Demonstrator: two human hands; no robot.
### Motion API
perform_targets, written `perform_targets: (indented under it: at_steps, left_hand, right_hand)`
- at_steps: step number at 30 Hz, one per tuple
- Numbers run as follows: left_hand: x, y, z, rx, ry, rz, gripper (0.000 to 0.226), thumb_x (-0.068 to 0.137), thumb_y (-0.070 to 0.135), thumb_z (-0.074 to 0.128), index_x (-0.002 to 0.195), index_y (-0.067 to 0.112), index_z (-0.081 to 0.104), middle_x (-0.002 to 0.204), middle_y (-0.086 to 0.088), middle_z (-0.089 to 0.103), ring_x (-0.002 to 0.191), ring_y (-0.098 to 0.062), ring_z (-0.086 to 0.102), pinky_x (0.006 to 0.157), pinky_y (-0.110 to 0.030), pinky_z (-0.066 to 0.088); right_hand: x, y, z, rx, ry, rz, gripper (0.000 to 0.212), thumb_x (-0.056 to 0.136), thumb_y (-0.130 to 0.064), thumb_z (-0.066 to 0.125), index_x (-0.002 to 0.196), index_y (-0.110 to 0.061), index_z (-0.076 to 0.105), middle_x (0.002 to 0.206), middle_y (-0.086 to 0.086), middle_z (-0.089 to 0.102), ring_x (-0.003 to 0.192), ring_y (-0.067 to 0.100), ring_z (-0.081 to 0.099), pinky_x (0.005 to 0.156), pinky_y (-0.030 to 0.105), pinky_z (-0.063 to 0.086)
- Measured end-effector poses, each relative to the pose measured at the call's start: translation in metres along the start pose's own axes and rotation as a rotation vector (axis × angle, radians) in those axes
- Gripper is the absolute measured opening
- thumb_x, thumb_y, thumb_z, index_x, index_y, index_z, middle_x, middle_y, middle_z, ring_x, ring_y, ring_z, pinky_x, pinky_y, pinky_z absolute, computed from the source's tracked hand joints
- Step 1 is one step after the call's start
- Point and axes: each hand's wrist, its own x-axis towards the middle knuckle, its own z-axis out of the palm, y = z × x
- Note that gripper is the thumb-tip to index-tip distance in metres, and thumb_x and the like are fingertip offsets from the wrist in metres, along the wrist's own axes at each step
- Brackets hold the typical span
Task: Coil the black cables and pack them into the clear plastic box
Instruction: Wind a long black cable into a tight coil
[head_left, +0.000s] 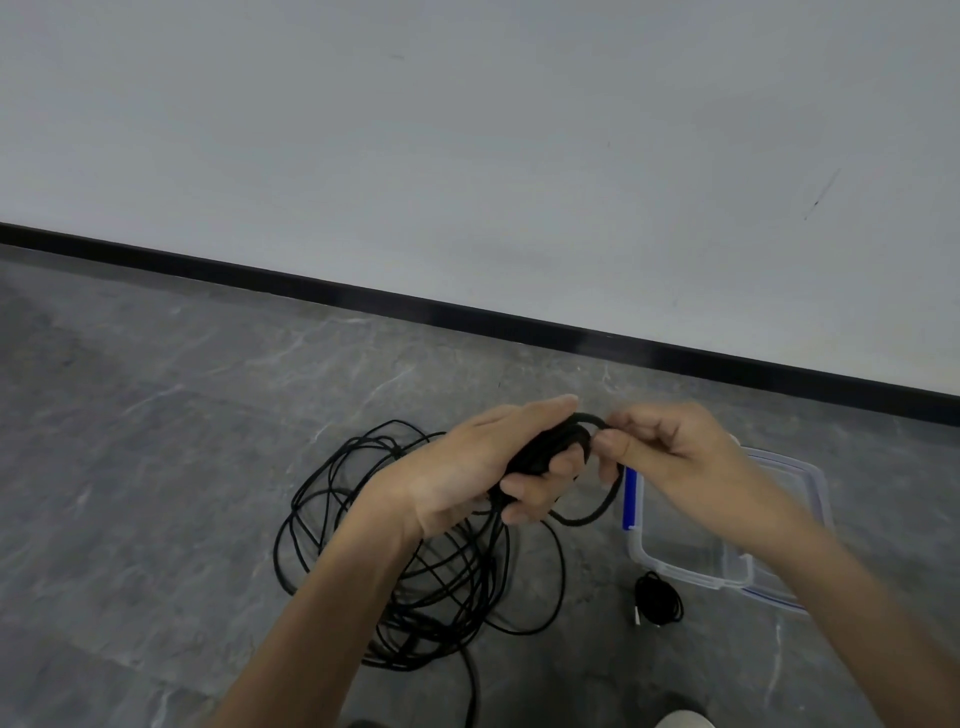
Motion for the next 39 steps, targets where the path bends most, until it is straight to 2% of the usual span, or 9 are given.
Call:
perform_targets:
  at_steps: [4,8,12,16,20,26,30,35,39]
  left_hand:
    - [-0.003,0.0,0.0,-0.013,-0.101,-0.009,0.045,0.1,0.045,0.03,0.068,0.018,0.047,0.048,0.007,0.029,0.042,-0.009,0.031,0.048,-0.017,0.034]
    - [-0.002,-0.001,-0.001,-0.102,-0.129,0.028,0.042,0.098,0.04,0.029,0.067,0.019,0.047,0.046,0.009,0.029,0.04,-0.008,0.032,0.047,-0.016,0.034]
    - [0.0,-0.001,-0.004,-0.241,-0.077,0.078,0.044,0.097,0.041,0.027,0.063,0.021,0.048,0.044,0.011,0.03,0.038,-0.006,0.032,0.046,-0.015,0.035]
    - [0.001,0.001,-0.005,-0.43,0.001,0.204,0.044,0.096,0.042,0.029,0.062,0.023,0.05,0.044,0.014,0.034,0.039,-0.004,0.035,0.047,-0.014,0.037]
    - [0.003,0.0,-0.008,-0.592,0.143,0.31,0.044,0.098,0.044,0.031,0.066,0.023,0.051,0.047,0.013,0.036,0.045,-0.005,0.036,0.052,-0.016,0.039]
    - [0.01,-0.002,-0.002,-0.539,0.348,0.362,0.041,0.094,0.052,0.033,0.073,0.02,0.048,0.052,0.01,0.035,0.047,-0.006,0.039,0.052,-0.019,0.037]
    - [0.012,-0.003,0.001,-0.541,0.404,0.407,0.036,0.09,0.051,0.04,0.078,0.018,0.048,0.054,0.01,0.036,0.049,-0.006,0.04,0.055,-0.016,0.04]
    - [0.012,-0.002,0.0,-0.6,0.426,0.446,0.033,0.089,0.049,0.042,0.078,0.018,0.047,0.053,0.009,0.035,0.05,-0.007,0.038,0.058,-0.016,0.039]
    - [0.014,-0.005,-0.002,-0.577,0.456,0.49,0.035,0.087,0.052,0.047,0.079,0.018,0.048,0.056,0.008,0.037,0.054,-0.007,0.039,0.06,-0.017,0.04]
  right_hand:
    - [0.002,0.002,-0.004,0.065,-0.029,0.018,0.063,0.066,-0.074,0.062,0.087,-0.016,0.073,0.08,0.011,0.073,0.078,0.028,0.068,0.08,0.042,0.052]
    - [0.004,0.001,-0.006,0.153,0.004,0.024,0.054,0.068,-0.074,0.062,0.087,-0.024,0.073,0.074,0.014,0.066,0.071,0.023,0.063,0.076,0.035,0.052]
    - [0.003,-0.004,0.003,0.187,-0.019,0.042,0.035,0.091,-0.043,0.053,0.082,-0.015,0.071,0.068,0.007,0.064,0.069,0.012,0.062,0.074,0.021,0.051]
    - [0.002,-0.005,0.016,0.31,-0.068,0.161,0.035,0.093,-0.027,0.043,0.101,0.0,0.065,0.089,0.02,0.071,0.085,0.026,0.07,0.085,0.031,0.056]
    - [0.001,-0.009,0.033,0.275,-0.17,0.285,0.025,0.102,-0.014,0.036,0.101,-0.004,0.06,0.084,0.006,0.072,0.091,0.022,0.068,0.094,0.031,0.052]
    - [0.002,-0.019,0.051,0.211,-0.168,0.281,0.02,0.102,-0.013,0.039,0.098,-0.018,0.059,0.057,-0.002,0.064,0.06,0.007,0.06,0.073,0.028,0.049]
    - [-0.002,-0.027,0.053,0.372,-0.099,0.325,0.022,0.1,-0.01,0.042,0.1,0.001,0.061,0.06,0.004,0.062,0.057,0.009,0.059,0.062,0.017,0.05]
    - [-0.01,-0.036,0.059,0.623,-0.16,0.399,0.01,0.097,-0.007,0.05,0.106,-0.001,0.051,0.102,0.016,0.072,0.103,0.025,0.068,0.101,0.04,0.048]
    - [-0.012,-0.04,0.059,0.71,-0.213,0.403,0.023,0.097,-0.007,0.048,0.12,-0.005,0.048,0.096,0.025,0.069,0.099,0.029,0.068,0.1,0.043,0.048]
